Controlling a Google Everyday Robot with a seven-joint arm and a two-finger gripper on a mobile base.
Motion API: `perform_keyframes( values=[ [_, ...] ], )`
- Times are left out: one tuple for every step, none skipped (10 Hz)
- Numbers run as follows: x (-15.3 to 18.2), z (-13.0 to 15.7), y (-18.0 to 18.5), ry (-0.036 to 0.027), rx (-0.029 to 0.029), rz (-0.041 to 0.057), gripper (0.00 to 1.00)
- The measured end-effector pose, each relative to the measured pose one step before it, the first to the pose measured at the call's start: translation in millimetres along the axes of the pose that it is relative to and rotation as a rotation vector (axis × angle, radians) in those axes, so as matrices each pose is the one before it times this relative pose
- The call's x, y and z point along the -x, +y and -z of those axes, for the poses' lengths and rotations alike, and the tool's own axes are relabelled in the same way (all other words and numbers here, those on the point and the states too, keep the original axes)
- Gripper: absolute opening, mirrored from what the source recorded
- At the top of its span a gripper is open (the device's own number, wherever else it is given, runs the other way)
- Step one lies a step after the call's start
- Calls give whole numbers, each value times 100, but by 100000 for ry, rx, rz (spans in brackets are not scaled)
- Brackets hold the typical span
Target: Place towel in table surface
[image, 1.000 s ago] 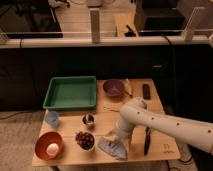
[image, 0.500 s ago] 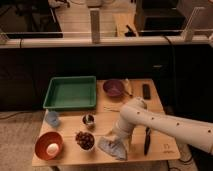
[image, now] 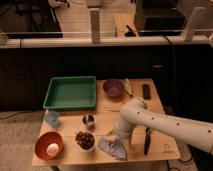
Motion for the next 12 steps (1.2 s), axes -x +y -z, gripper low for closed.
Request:
perform_keyframes(
  values=[
    [0,1,-3,1,-5,1,80],
    [-4,1,2,14,3,1,80],
    [-7,0,0,36,7,17,80],
    [-3,1,0,2,-2,-11,80],
    [2,-2,2,-6,4,6,80],
    [1,0,-2,-4,-6,-5,80],
    [-4,16,-5,29,-6,4,80],
    [10,0,0,-37,-4,-18,80],
    [1,-2,2,-3,4,2,80],
    [-1,2,-3,1,-5,0,80],
    [0,-2,2,-1,4,-2,80],
    [-1,-2,1,4,0,8,80]
  ],
)
